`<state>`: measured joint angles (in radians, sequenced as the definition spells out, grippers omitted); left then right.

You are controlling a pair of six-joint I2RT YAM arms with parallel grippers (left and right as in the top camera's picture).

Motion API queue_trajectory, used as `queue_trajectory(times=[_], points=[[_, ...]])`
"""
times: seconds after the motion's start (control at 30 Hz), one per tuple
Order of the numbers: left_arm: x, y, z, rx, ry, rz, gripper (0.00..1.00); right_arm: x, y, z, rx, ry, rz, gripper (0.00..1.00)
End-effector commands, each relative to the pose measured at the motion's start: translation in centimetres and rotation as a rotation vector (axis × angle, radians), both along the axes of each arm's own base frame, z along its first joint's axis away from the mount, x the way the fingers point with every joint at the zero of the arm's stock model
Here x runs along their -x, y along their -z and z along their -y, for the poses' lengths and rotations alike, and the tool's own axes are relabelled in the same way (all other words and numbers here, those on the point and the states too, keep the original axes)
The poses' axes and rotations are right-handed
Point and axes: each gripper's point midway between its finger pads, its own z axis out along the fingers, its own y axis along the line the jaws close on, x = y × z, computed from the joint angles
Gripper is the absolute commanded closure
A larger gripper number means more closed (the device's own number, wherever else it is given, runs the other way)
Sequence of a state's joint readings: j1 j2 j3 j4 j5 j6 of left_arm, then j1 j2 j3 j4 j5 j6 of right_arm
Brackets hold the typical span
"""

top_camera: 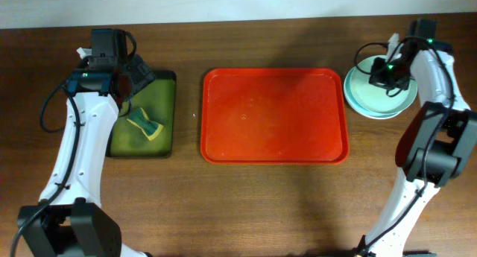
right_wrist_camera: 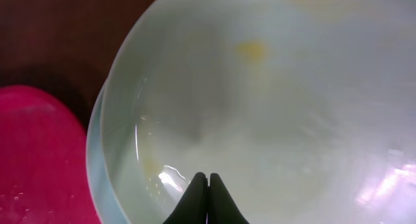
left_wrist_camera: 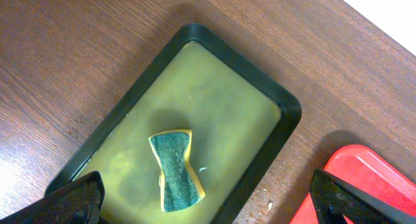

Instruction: Clean dirty plates on tray and stack at the side

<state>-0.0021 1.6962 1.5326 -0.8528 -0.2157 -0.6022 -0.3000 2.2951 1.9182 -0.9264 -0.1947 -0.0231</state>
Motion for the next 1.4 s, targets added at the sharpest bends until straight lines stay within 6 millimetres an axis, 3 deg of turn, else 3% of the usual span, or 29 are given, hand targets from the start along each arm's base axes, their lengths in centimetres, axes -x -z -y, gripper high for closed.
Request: queue_trajectory(times=[0.0,0.17,0.27,0.4,0.5,0.57,0.6,0.67,0.73,0.8,0.87,0.93,1.0,1.07,1.13,1.23,1.3,1.37], points=[[0.0,0.2,-0.2,-0.003,-0.001,-0.008,0.01,0.1,1.4,-1.7,0.015,-0.040,-0.037,0.96],[0.0,0.2,-0.2,-0.003,-0.001,-0.008,0.01,2.3,4.2,-3.1,-0.011,-0.057,-0.114,0.96],[0.0,0.2,-0.2,-0.003,-0.001,-0.008,0.01,2.6,3.0,-6.0,-0.119,-0.122,-0.103,0.96],[0.0,0.2,-0.2,-0.003,-0.001,-0.008,0.01,3.2,1.9,-7.5,-0.139,-0.146,-0.118,0.96],[0.0,0.2,-0.2,-0.003,-0.001,-0.008,0.01,2.7,-0.9,-7.5,-0.120,-0.152,-0.060,0.96],[0.0,0.2,-0.2,-0.003,-0.001,-0.008,0.01,1.9,-6.2,-7.3,-0.084,-0.157,0.057,0.92],[0.1,0.2,-0.2,-0.003,-0.002,-0.008,0.01,2.2,-9.4,-7.3,-0.067,-0.160,0.115,0.01],[0.0,0.2,-0.2,-0.003,-0.001,-0.008,0.01,5.4,-15.4,-8.0,-0.053,-0.163,0.164,0.02],[0.0,0.2,-0.2,-0.003,-0.001,-0.008,0.01,9.9,-19.2,-9.0,-0.038,-0.214,0.156,0.02],[0.0,0.2,-0.2,-0.003,-0.001,-0.008,0.01,13.9,-21.6,-10.5,-0.022,-0.269,0.173,0.02],[0.0,0.2,-0.2,-0.003,-0.001,-0.008,0.01,19.2,-22.6,-12.6,-0.012,-0.310,0.213,0.01],[0.0,0.2,-0.2,-0.003,-0.001,-0.008,0.01,24.7,-22.4,-14.6,-0.022,-0.325,0.272,0.02],[0.0,0.2,-0.2,-0.003,-0.001,-0.008,0.01,30.6,-21.8,-15.3,-0.023,-0.313,0.302,0.02],[0.0,0.2,-0.2,-0.003,-0.001,-0.008,0.01,32.2,-22.9,-15.5,-0.003,-0.315,0.379,0.02],[0.0,0.2,-0.2,-0.003,-0.001,-0.008,0.01,32.6,-23.2,-15.5,0.002,-0.316,0.399,0.02],[0.0,0.2,-0.2,-0.003,-0.001,-0.008,0.01,33.2,-23.2,-18.5,-0.026,-0.491,0.429,0.02],[0.0,0.2,-0.2,-0.003,-0.001,-0.008,0.01,32.8,-23.8,-20.7,-0.038,-0.610,0.563,0.02],[0.0,0.2,-0.2,-0.003,-0.001,-0.008,0.01,32.4,-22.3,-20.7,-0.024,-0.598,0.714,0.02]])
